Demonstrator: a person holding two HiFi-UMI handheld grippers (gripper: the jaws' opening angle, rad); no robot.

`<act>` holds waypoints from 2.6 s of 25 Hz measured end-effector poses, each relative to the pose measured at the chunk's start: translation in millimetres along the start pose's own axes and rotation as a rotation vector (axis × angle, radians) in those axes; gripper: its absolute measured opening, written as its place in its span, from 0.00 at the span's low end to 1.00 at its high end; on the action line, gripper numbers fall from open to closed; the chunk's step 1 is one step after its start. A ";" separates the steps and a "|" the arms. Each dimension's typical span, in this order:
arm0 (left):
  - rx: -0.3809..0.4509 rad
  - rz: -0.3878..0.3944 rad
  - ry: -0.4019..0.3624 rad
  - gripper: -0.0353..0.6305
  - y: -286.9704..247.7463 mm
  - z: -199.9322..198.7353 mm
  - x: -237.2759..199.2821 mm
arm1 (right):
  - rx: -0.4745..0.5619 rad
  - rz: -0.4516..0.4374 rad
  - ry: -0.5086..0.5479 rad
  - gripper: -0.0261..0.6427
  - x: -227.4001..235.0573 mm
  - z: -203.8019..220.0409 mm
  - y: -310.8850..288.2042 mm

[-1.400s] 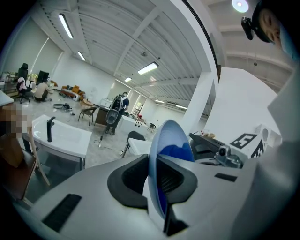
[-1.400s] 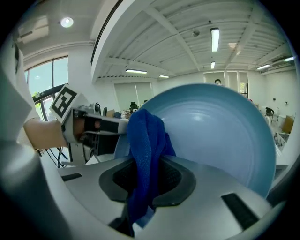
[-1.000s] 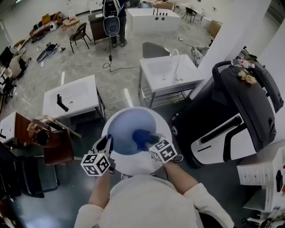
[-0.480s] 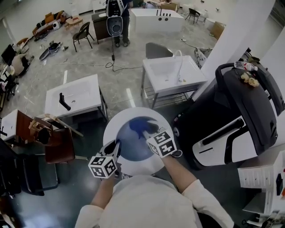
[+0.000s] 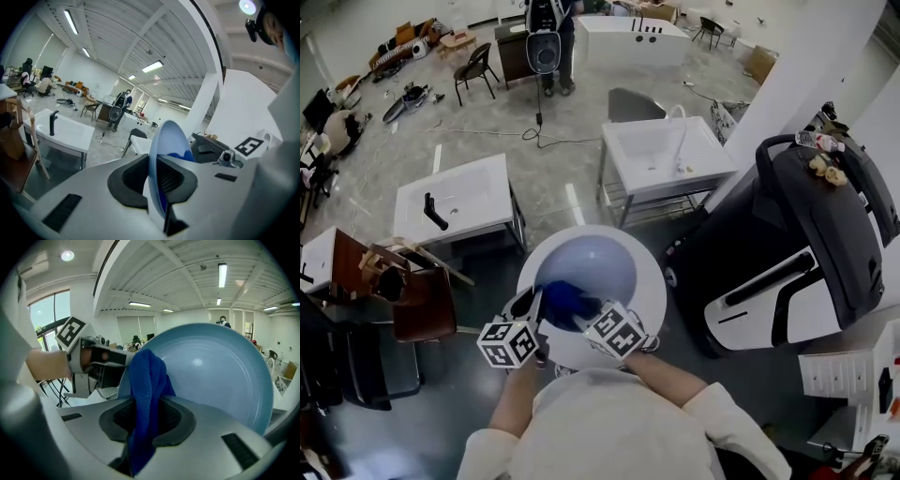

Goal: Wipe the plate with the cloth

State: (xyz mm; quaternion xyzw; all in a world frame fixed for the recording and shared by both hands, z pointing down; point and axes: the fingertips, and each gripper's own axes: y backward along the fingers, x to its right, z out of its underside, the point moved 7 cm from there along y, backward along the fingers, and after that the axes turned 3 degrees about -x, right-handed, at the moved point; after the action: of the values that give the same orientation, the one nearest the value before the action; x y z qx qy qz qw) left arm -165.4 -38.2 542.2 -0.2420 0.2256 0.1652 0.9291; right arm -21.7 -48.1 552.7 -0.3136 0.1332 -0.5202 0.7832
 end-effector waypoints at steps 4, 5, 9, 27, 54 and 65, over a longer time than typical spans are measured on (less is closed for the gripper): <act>0.022 -0.009 0.028 0.12 1.2 -6.3 -9.6 | -0.050 0.036 -0.030 0.18 8.7 20.9 4.6; 0.023 -0.012 0.034 0.12 1.6 -6.9 -11.9 | -0.058 0.052 -0.040 0.18 12.7 25.1 7.5; 0.010 -0.007 0.052 0.12 0.0 -5.4 -17.1 | -0.079 0.121 -0.070 0.18 34.4 37.8 21.0; -0.095 0.036 0.142 0.12 -7.5 31.1 -19.2 | 0.093 0.280 -0.117 0.18 88.8 9.2 60.3; -0.282 -0.062 0.358 0.12 -59.0 114.2 -70.7 | 0.383 0.302 -0.268 0.18 62.2 24.7 126.8; -0.336 -0.115 0.455 0.12 -73.7 149.1 -87.5 | 0.355 0.324 -0.315 0.18 52.3 40.8 132.1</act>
State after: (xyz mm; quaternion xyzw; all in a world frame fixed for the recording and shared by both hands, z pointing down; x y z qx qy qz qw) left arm -158.0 -38.4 730.0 -0.4360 0.3836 0.0888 0.8092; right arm 118.9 -46.1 507.0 -0.2230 -0.0349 -0.3483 0.9098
